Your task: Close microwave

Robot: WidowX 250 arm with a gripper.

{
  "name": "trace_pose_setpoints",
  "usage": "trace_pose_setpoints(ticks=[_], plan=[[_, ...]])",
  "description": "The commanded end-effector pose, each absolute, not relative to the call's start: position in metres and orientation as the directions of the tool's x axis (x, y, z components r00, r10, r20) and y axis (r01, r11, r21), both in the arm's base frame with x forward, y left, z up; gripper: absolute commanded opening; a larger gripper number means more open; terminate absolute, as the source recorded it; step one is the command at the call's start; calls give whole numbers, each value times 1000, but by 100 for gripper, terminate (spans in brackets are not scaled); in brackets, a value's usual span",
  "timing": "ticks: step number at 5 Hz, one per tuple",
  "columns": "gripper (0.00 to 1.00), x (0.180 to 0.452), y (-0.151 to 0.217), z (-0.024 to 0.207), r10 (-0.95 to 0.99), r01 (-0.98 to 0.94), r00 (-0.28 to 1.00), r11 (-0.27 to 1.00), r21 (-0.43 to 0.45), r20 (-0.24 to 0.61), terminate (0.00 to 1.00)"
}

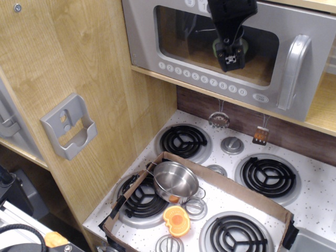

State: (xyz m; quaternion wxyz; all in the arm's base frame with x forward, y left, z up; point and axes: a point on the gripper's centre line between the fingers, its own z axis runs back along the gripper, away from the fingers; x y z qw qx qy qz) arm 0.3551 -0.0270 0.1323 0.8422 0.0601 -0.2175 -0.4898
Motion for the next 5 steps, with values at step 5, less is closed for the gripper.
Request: trace_pose_setpoints(ticks=[5], plan=[[100,373,-45,166,-864,737,340,490,466,370,0]])
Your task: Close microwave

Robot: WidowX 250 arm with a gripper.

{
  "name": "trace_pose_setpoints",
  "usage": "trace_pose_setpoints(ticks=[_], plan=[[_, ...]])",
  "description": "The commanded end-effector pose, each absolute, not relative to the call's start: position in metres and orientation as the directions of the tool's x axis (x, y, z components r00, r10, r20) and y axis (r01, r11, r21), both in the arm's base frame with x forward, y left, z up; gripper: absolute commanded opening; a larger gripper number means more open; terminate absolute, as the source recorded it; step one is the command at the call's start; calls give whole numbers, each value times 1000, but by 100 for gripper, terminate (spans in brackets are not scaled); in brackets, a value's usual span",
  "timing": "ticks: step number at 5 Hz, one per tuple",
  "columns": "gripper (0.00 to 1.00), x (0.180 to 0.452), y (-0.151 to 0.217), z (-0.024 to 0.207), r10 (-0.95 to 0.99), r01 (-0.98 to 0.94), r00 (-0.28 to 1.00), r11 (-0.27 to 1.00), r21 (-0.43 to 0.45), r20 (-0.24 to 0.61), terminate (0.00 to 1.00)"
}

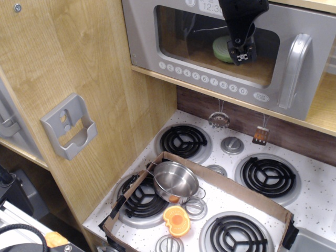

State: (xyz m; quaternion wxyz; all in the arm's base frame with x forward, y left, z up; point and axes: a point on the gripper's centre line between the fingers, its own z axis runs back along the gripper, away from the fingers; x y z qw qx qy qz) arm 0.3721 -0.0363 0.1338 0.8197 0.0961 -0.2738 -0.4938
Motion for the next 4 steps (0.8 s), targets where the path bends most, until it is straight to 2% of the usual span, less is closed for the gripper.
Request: trace_pose_setpoints(ticks=[1,3,4], plan=[[100,371,-44,166,-866,745,329,483,460,376,0],[100,371,-44,166,-866,745,329,483,460,376,0],[100,371,-44,166,-866,745,329,483,460,376,100]])
